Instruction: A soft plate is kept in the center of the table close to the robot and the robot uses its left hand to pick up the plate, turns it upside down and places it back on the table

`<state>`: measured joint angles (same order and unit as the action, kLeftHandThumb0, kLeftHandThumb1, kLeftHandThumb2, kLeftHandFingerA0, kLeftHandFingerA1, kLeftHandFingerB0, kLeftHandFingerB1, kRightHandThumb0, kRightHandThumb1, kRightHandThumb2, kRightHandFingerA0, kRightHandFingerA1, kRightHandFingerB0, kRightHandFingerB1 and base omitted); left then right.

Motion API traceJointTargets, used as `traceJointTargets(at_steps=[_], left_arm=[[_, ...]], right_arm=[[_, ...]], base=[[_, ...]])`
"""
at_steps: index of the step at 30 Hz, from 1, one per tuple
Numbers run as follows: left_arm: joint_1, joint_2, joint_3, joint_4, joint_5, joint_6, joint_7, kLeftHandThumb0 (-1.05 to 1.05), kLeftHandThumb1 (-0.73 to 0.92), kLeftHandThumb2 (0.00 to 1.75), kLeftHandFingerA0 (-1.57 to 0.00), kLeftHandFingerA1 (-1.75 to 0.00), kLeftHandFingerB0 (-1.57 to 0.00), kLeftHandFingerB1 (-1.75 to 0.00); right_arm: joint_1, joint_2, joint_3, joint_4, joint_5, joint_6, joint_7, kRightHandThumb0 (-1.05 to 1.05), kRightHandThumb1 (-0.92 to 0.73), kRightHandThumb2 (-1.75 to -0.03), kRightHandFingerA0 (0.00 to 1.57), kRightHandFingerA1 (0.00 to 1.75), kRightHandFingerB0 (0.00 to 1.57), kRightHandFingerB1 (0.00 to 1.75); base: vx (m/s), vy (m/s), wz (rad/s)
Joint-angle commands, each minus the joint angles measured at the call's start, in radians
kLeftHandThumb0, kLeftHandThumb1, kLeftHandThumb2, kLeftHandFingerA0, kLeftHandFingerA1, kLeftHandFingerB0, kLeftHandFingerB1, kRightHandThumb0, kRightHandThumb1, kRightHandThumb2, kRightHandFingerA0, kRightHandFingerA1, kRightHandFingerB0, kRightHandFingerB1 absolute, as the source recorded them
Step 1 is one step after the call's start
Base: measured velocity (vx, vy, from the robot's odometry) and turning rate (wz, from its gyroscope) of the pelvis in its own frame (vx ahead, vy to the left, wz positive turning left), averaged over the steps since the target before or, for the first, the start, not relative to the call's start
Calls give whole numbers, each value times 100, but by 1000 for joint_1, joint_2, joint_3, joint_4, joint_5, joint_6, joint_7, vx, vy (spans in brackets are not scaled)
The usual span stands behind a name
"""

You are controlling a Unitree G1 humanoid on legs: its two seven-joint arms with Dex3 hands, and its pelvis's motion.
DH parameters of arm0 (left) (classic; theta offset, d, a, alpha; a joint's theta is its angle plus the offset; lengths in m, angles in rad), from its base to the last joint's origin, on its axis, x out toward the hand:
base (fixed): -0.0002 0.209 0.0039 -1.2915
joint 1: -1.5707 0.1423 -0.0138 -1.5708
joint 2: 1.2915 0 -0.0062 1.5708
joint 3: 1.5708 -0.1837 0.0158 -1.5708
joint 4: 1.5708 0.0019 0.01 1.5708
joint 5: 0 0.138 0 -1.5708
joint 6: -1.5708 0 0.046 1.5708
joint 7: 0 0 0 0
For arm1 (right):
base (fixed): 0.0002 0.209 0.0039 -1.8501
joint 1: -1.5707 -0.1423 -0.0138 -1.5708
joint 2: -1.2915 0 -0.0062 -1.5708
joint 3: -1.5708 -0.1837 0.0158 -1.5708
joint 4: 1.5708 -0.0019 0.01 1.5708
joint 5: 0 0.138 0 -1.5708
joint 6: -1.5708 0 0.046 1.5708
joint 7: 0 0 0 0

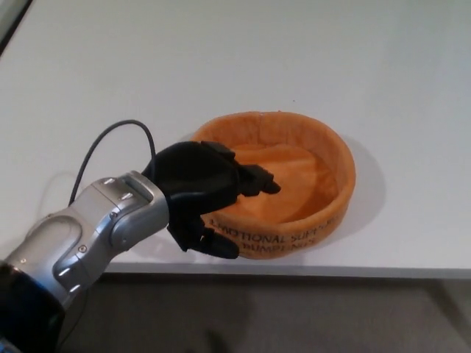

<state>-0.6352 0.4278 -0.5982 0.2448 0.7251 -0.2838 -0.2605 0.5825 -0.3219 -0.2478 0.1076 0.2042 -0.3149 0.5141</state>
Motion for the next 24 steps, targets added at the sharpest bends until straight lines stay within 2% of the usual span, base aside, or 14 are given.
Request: traceJointTargets(at_steps=[1,7,8,11,12,15,16,17,19,20,21,22,23,24], left_arm=[[7,-2,-22,35,68,-20,26,-96,78,65,-36,-36,-30,-30],[0,-3,-55,75,121,-28,45,-97,79,65,-37,-37,-31,-31],[2,-21,-61,98,130,6,44,-101,66,74,-37,-39,-30,-34],[18,-33,-76,110,164,38,53,-98,64,73,-38,-39,-31,-34],[15,-36,-90,126,194,46,70,-97,65,74,-40,-39,-32,-34],[-13,-37,-129,170,276,58,127,-95,65,73,-42,-40,-35,-35],[-28,-36,-155,181,318,73,133,-92,65,75,-42,-42,-36,-36],[-1,-28,-160,169,328,82,152,-80,73,63,-46,-38,-42,-34],[32,-36,-158,165,327,111,180,-72,70,62,-47,-38,-45,-35],[26,-45,-158,192,335,131,207,-71,66,66,-47,-40,-44,-37],[6,-51,-161,226,348,143,234,-71,66,66,-47,-40,-44,-37],[-5,-59,-158,242,353,161,241,-67,72,62,-46,-38,-46,-36],[-9,-63,-157,249,355,168,245,-67,72,62,-46,-38,-46,-36],[-27,-70,-157,264,363,177,259,-66,69,62,-54,-39,-51,-37]], right_arm=[[-2,-15,-1,-3,-5,12,-2,-76,-91,-68,31,39,25,30],[2,-9,6,-14,-5,13,-3,-75,-90,-68,32,39,25,31],[-4,-9,5,-10,-2,19,-5,-76,-89,-68,32,38,24,30],[9,-9,5,-13,-1,15,0,-76,-90,-68,32,39,24,30],[9,-8,4,-15,2,19,0,-76,-72,-105,27,51,19,44],[-9,-12,4,-20,0,33,-6,-76,-72,-105,27,51,19,45],[-11,-15,6,-18,-1,38,-4,-77,-90,-68,33,39,25,30],[8,-9,11,-20,5,35,7,-77,-89,-68,32,39,24,30],[30,-8,10,-25,9,31,13,-78,-89,-68,34,39,24,30],[32,-8,8,-29,10,26,13,-80,-72,-107,31,53,20,44],[27,-7,7,-32,12,21,12,-80,-72,-107,31,53,20,44],[22,-9,5,-32,10,22,9,-78,-90,-68,34,41,27,31],[20,-10,5,-33,9,23,8,-78,-90,-68,34,41,27,31],[9,-13,4,-29,10,28,8,-79,-89,-68,33,40,25,31]], base=[[0,0,0],[0,0,0],[0,0,0],[0,0,0],[0,0,0],[0,0,0],[0,0,0],[0,0,0],[0,0,0],[0,0,0],[0,0,0],[0,0,0],[0,0,0],[0,0,0]])
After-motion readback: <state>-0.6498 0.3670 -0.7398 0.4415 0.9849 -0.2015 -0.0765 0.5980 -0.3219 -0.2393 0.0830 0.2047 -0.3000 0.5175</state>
